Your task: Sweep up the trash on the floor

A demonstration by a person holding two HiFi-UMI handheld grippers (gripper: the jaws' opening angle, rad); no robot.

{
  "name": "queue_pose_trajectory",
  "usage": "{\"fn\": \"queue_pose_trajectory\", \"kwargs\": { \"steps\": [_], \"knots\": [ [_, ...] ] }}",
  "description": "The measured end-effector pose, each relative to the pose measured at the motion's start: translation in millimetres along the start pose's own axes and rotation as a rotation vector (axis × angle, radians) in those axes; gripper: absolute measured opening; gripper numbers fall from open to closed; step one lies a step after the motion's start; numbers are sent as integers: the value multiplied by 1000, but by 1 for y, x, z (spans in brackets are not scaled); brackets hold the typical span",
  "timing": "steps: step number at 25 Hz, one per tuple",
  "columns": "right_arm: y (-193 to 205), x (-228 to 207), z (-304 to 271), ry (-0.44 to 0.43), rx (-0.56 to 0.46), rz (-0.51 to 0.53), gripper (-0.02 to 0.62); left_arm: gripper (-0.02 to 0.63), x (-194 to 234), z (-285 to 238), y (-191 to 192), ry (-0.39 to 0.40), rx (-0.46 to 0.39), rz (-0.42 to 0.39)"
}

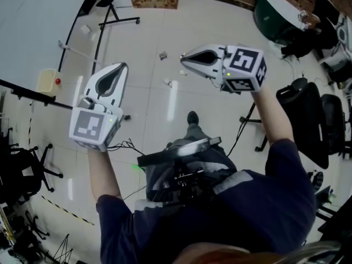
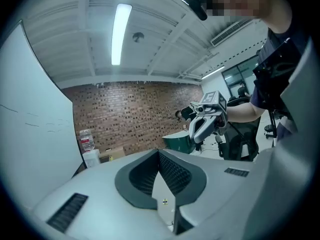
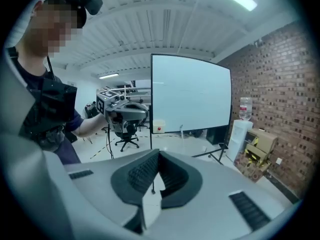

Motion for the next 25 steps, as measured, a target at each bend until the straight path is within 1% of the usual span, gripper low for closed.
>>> {"fn": "queue_pose_trajectory", "kwargs": {
  "steps": [3, 6, 8, 10, 13, 15, 19, 20, 22, 25],
  "knots": [
    [7, -52, -10, -20, -13, 6, 17, 0, 17, -38, 4, -39, 48, 8],
    [6, -104, -20, 4, -36, 42, 17, 0, 35, -69, 8, -96, 89, 19],
    [3, -126, -22, 8, -77, 32, 17, 0, 42, -84, 12, -138, 117, 32],
    [-2, -147, -24, -19, -132, 25, 17, 0, 46, -101, 12, -194, 137, 59],
    [-15, -180, -25, -36, -203, 44, 17, 0, 55, -134, 4, -267, 139, 75],
    [-21, -187, -34, -57, -231, 88, 17, 0, 62, -146, 3, -296, 144, 82],
    [-25, -165, -56, -221, -222, 169, 17, 0, 72, -145, 15, -311, 190, 86],
    [-26, -163, -60, -248, -215, 178, 17, 0, 76, -146, 18, -315, 199, 89],
    [-26, -166, -66, -266, -202, 187, 17, 0, 85, -149, 24, -325, 212, 94],
    [-27, -185, -78, -258, -185, 194, 17, 0, 103, -159, 34, -339, 222, 98]
  ]
}}
Point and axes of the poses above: the fingertips, and each gripper's own axes: z backward along the fingers, x to its left, y out of its underside, the point moved 3 cm from there along z, backward along the fingers, and after that the axes turned 1 degree about y, right-handed, at the moved point
